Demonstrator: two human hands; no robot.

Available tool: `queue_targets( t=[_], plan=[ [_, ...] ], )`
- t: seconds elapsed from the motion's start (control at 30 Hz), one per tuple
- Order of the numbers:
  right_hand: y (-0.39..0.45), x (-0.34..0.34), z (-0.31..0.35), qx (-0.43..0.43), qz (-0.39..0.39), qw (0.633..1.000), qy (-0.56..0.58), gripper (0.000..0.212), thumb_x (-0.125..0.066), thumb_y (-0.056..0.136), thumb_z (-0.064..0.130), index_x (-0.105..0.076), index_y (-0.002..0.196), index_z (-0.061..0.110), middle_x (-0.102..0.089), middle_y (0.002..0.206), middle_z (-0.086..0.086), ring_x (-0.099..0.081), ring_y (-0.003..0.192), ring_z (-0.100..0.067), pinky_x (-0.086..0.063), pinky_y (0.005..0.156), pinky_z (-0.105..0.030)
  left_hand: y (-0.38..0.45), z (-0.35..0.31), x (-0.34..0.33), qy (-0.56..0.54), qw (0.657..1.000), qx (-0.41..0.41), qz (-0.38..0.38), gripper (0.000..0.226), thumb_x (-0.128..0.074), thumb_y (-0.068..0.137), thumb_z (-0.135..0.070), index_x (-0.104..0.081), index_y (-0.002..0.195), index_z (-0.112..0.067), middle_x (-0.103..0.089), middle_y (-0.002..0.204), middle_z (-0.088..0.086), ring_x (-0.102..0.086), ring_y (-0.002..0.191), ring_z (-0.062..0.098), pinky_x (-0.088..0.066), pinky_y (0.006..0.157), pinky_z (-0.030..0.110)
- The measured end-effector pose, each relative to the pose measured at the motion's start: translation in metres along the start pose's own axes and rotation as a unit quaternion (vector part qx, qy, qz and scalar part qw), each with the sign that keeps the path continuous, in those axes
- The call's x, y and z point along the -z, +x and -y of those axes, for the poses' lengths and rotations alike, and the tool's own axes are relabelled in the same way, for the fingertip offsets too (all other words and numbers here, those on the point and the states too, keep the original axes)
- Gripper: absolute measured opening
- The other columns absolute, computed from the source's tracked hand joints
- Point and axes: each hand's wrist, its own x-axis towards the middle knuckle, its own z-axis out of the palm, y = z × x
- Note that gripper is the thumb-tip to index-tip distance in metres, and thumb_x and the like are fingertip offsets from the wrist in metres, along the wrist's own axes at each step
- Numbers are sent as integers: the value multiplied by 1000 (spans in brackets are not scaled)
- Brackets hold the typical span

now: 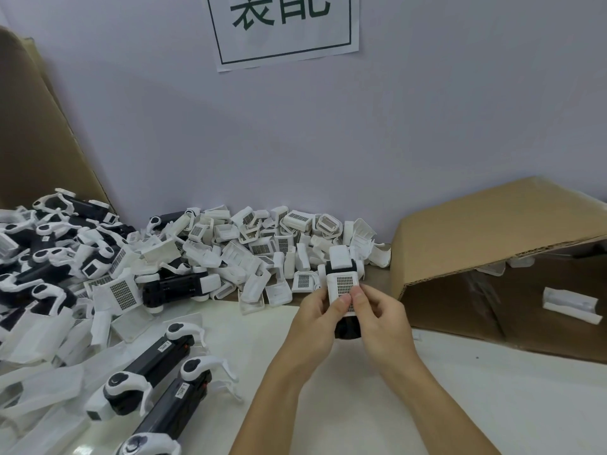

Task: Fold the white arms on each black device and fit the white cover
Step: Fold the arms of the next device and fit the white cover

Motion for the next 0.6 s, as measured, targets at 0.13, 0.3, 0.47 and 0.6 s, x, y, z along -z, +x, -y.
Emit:
queue_targets(
  t=[0.13,0.3,0.47,0.6],
  plan=[
    [-2,-4,-1,10,-21,1000,-5,23,-49,103,22,-71,110,24,-77,98,9,-71,96,-6,-55,76,-17,0,-2,-2,-23,1000,5,-3,23,-49,104,-14,-68,116,-8,-76,103,11,-73,100,25,-57,78,28],
    [-6,-8,-11,22,-26,993,-116,35,-59,98,29,-58,133,25,-60,127,13,-55,121,-2,-46,96,-15,4,-2,-9,-79,987,29,-136,24,-58,100,-26,-69,115,-10,-76,103,11,-73,99,24,-59,81,32],
    [-9,-10,-18,61,2,979,-197,63,-72,89,30,-41,144,30,-48,126,20,-42,120,17,-35,90,1,5,-9,-8,-231,958,110,-126,30,-43,104,-15,-73,104,-8,-77,99,13,-75,87,19,-59,65,26],
    [-3,-3,-17,53,-56,983,-169,48,-70,90,32,-53,134,29,-55,119,22,-52,113,10,-42,85,-3,5,-16,-10,-196,972,104,-74,44,-40,99,-2,-80,81,-9,-77,84,11,-73,69,15,-58,59,24]
  ],
)
